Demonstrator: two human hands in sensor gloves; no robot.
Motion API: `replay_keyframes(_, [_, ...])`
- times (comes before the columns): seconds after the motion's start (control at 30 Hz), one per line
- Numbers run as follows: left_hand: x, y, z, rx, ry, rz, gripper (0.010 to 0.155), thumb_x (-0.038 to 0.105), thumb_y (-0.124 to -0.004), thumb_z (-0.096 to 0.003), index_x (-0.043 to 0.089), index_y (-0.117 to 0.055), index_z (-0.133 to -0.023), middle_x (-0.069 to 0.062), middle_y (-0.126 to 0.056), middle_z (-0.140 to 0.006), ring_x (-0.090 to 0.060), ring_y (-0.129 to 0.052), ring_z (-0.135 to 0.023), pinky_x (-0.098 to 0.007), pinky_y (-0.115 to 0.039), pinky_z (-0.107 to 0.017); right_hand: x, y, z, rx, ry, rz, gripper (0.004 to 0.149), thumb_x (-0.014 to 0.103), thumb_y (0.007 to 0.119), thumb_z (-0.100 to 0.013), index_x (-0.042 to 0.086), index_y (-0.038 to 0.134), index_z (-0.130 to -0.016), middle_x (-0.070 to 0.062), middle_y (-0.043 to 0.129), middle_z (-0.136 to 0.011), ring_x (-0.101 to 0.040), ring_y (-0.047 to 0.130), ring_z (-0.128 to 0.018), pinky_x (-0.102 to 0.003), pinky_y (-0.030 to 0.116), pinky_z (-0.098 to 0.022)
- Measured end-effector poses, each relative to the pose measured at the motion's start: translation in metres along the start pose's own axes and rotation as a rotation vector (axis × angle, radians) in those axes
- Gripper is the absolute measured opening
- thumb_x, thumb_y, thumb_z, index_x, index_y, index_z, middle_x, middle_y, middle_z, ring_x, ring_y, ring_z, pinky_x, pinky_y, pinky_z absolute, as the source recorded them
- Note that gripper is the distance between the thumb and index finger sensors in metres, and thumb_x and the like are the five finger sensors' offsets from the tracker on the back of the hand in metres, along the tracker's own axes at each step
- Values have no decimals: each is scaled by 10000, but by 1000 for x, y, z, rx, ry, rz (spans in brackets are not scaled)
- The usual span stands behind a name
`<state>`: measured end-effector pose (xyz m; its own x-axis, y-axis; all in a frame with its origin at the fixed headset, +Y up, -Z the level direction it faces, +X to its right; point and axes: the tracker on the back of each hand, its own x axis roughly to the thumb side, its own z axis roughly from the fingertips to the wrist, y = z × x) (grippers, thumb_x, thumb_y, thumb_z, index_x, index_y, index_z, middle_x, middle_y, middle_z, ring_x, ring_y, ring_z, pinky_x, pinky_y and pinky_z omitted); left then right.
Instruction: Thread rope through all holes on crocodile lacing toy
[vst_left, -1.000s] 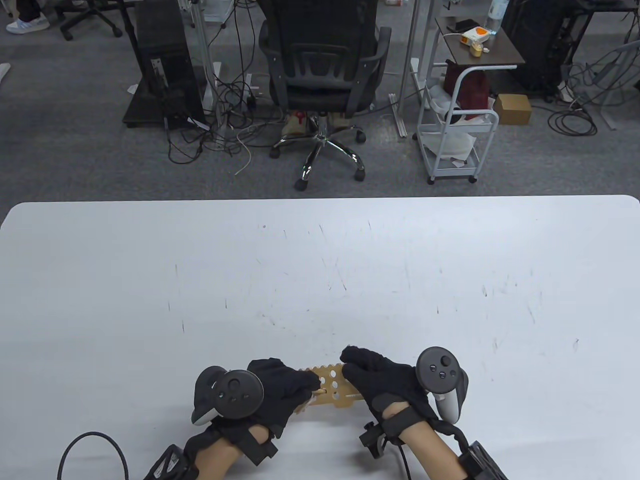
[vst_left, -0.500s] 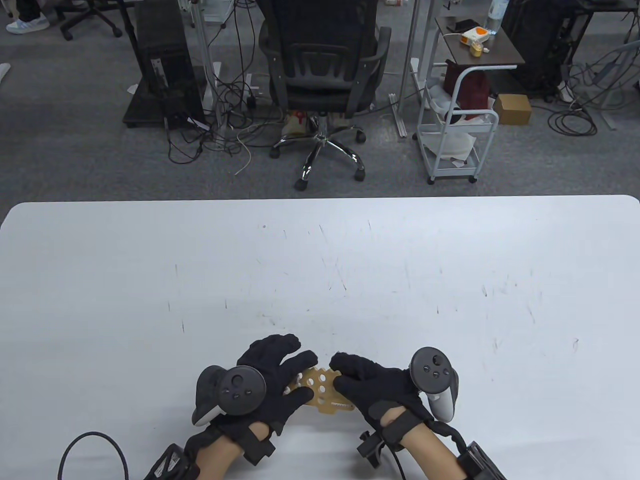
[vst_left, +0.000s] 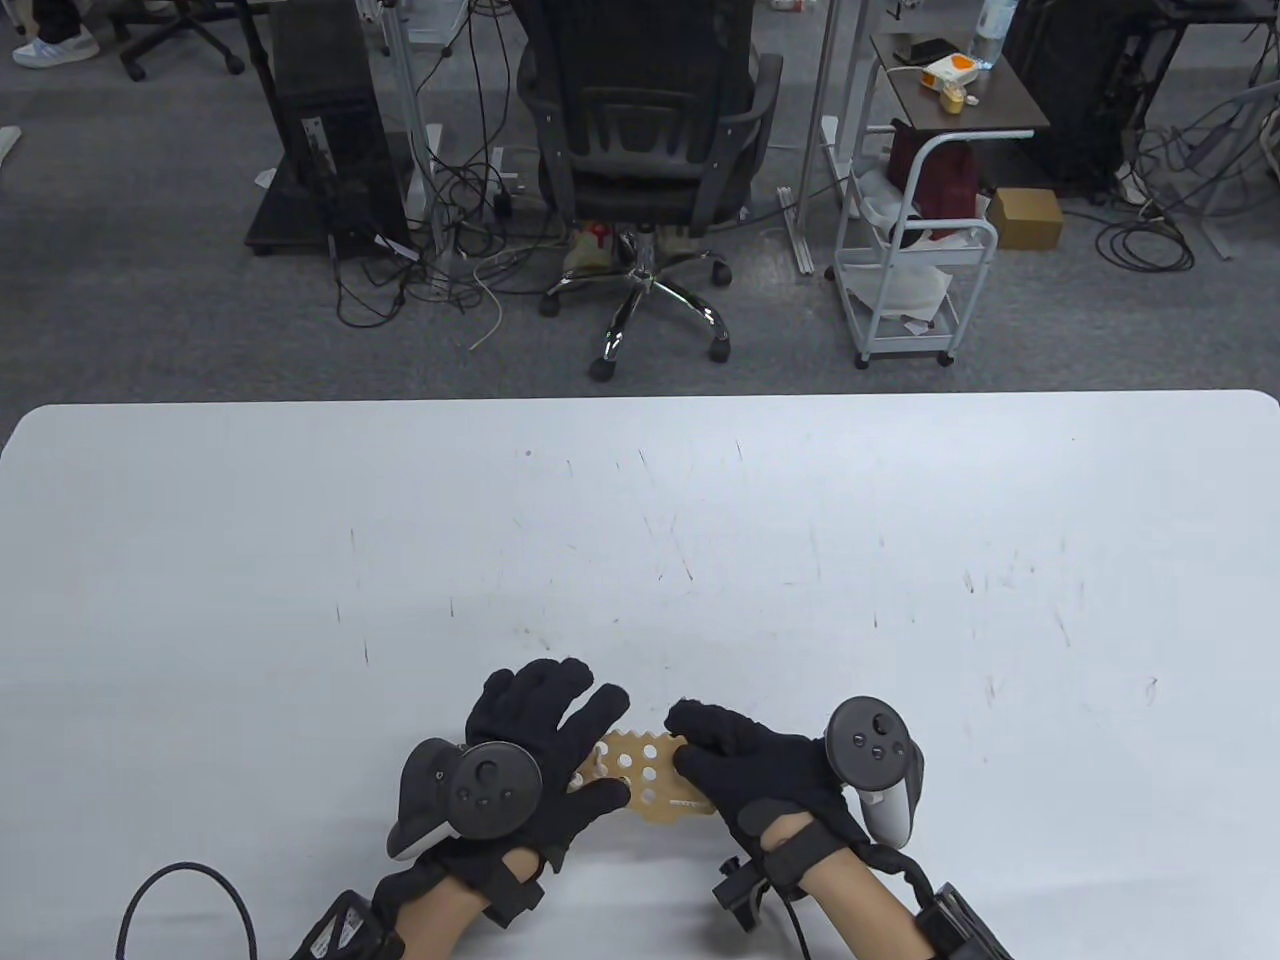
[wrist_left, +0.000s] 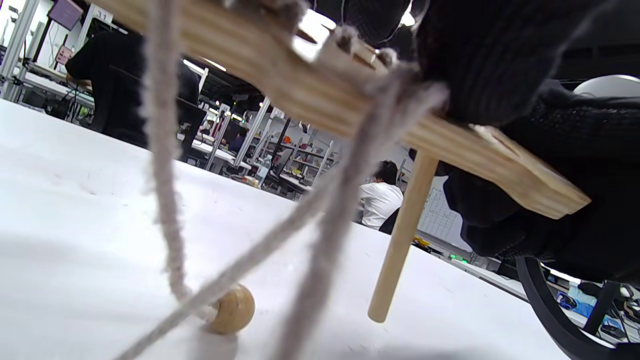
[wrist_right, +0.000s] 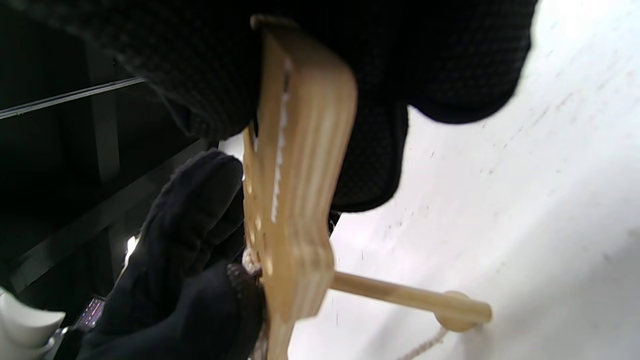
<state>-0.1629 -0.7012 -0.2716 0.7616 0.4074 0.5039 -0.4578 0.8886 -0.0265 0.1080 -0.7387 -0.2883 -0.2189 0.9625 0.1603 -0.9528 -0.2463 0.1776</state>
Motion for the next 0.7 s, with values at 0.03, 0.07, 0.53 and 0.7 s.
replay_keyframes(0.03, [-1, 1, 0, 10, 2, 3, 825, 567, -889, -381, 414, -496, -1090, -52, -380, -1174, -374, -313, -1096, -638, -220, -782, 0, -1, 0, -5, 1, 0, 491, 273, 909, -417, 92, 813, -864, -125, 1008, -712, -263, 1088, -465, -424, 852, -370])
replay_keyframes(0.07, [-2, 3, 1, 27, 8, 9, 816, 567, -882, -384, 414, -500, -1089, -53, -386, -1173, -376, -319, -1095, -639, -222, -781, 0, -2, 0, -12, 3, 1, 491, 274, 909, -418, 92, 812, -864, -124, 1012, -709, -262, 1087, -467, -425, 852, -369])
replay_keyframes(0.53, [-39, 34, 9, 256, 161, 69, 697, 530, -851, -417, 424, -600, -1058, -54, -530, -1143, -377, -459, -1072, -643, -257, -779, -4, -16, 0, -111, 30, -47, 486, 273, 859, -442, 102, 773, -889, -119, 967, -738, -267, 1042, -477, -446, 803, -405])
replay_keyframes(0.7, [-53, 40, 12, 322, 240, 69, 636, 436, -852, -429, 388, -659, -1034, -47, -625, -1104, -371, -549, -1043, -641, -303, -779, -6, -20, 1, -143, 40, -62, 476, 283, 819, -459, 116, 756, -900, -114, 948, -744, -255, 1025, -469, -443, 789, -415])
